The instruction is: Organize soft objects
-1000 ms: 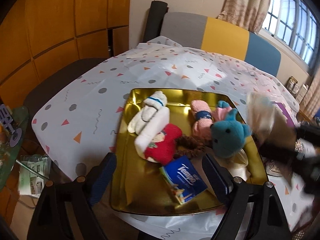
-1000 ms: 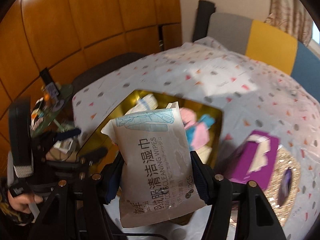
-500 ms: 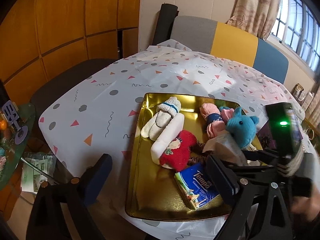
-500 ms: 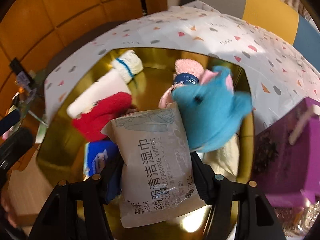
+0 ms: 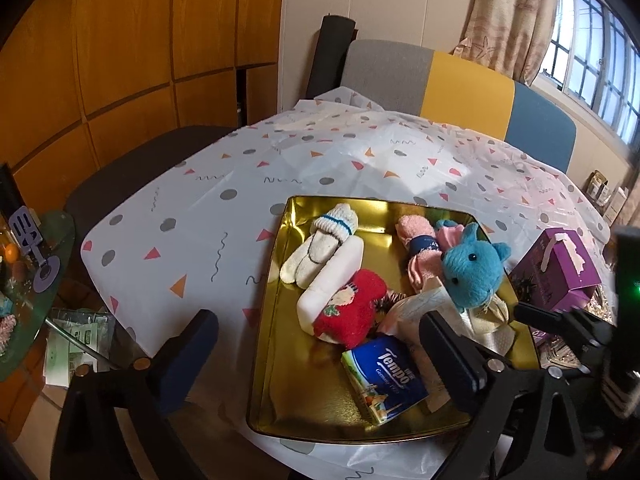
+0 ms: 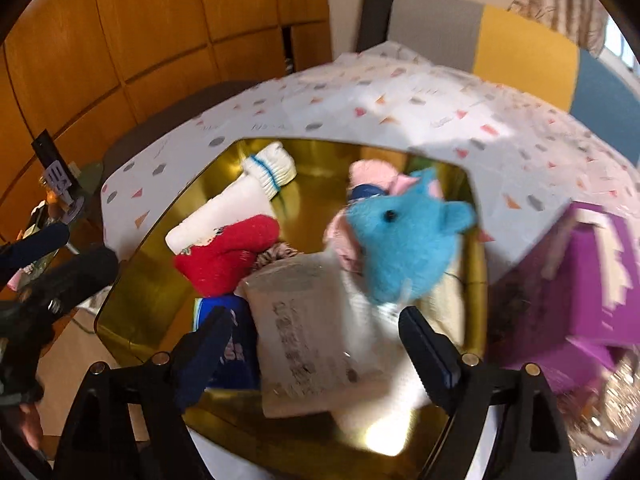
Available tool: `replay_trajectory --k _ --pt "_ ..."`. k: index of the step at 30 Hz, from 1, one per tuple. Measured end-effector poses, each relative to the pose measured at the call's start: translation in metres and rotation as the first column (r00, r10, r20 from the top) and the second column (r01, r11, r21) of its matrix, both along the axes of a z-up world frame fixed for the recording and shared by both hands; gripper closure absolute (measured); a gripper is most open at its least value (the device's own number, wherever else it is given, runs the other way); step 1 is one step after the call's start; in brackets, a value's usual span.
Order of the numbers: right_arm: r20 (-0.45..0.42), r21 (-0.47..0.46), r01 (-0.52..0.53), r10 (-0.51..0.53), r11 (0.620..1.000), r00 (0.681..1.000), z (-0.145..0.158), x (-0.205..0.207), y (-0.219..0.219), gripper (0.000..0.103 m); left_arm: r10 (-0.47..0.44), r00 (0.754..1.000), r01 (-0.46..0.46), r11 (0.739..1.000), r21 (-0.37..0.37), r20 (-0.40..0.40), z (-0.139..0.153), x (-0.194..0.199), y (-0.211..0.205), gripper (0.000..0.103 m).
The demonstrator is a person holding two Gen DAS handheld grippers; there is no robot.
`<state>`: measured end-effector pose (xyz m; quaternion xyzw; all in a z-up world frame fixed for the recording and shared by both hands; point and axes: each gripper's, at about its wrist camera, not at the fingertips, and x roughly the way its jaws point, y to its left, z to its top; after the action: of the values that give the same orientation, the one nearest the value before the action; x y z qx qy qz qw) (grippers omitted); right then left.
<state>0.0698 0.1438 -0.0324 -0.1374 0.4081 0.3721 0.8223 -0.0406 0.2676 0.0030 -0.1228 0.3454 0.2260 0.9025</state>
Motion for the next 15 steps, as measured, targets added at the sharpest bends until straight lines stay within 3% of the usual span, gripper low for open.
replay_trajectory --k 7,15 --pt "0.145 0.065 0.186 -0.194 0.980 0.970 0.028 -0.026 -0.053 0.016 -0.051 0.999 0.051 0.999 0.019 -0.006 0.003 0.006 -0.030 0.000" --pt "0.194 0.114 0.363 -0.379 0.925 0.905 0.044 -0.027 -0.098 0.016 -0.105 0.994 0.107 0.992 0.067 -0.030 0.005 0.013 -0.072 0.000"
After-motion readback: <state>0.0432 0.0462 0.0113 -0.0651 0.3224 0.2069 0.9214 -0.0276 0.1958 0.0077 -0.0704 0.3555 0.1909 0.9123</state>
